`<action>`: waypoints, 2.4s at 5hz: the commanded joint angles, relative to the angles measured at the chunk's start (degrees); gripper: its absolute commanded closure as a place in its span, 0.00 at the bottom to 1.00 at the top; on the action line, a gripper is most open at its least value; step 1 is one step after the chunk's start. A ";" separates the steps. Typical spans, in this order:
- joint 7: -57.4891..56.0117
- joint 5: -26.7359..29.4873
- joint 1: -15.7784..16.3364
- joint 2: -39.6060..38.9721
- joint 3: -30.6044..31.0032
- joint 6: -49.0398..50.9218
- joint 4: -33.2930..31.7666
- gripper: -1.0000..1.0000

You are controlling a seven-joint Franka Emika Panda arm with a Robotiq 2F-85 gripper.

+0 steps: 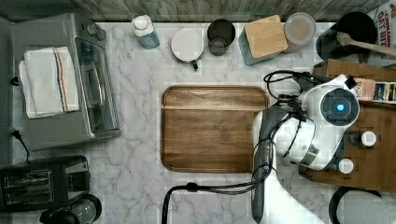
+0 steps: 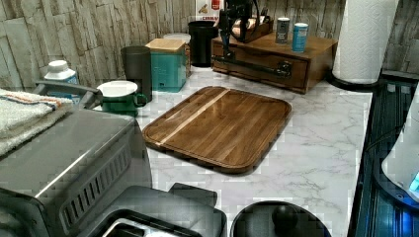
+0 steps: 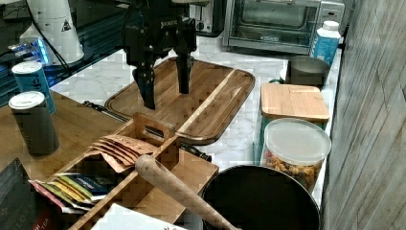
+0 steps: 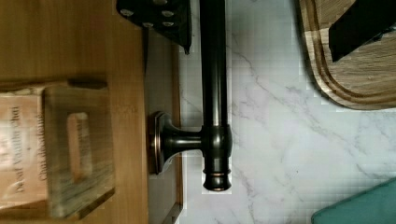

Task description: Open the drawer.

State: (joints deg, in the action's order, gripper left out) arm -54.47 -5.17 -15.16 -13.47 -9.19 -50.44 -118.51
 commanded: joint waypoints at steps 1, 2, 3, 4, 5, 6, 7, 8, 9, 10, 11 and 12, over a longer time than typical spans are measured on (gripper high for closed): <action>4.65 -9.82 1.36 -0.31 -2.53 -6.76 -5.83 0.00; 7.47 -11.19 0.90 -1.77 -2.39 -9.05 -6.39 0.00; 7.52 -12.01 -0.17 -3.18 -2.41 -12.35 -7.02 0.00; 4.35 -10.23 -2.07 -5.05 -1.47 -15.18 -6.50 0.00; 7.11 -10.31 -1.15 -6.47 -1.92 -17.79 -6.83 0.00; 6.72 -10.79 -1.51 -7.08 -2.32 -18.55 -6.82 0.00; 3.22 -6.17 -3.90 -7.47 1.17 -15.23 -5.28 0.00; -1.03 -1.27 -4.14 -8.07 2.56 -11.33 -3.37 0.00; -9.40 5.74 -8.11 -8.13 7.71 -11.39 -3.67 0.00; -6.41 6.35 -4.99 -4.96 7.62 -12.11 -6.53 0.00; -0.59 5.88 -0.82 -3.11 7.30 -9.68 -7.01 0.00; 2.62 5.62 1.26 -2.67 8.46 -9.53 -7.55 0.00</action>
State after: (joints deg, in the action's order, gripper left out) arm -57.58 0.41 -20.65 -21.16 -4.64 -61.60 -126.12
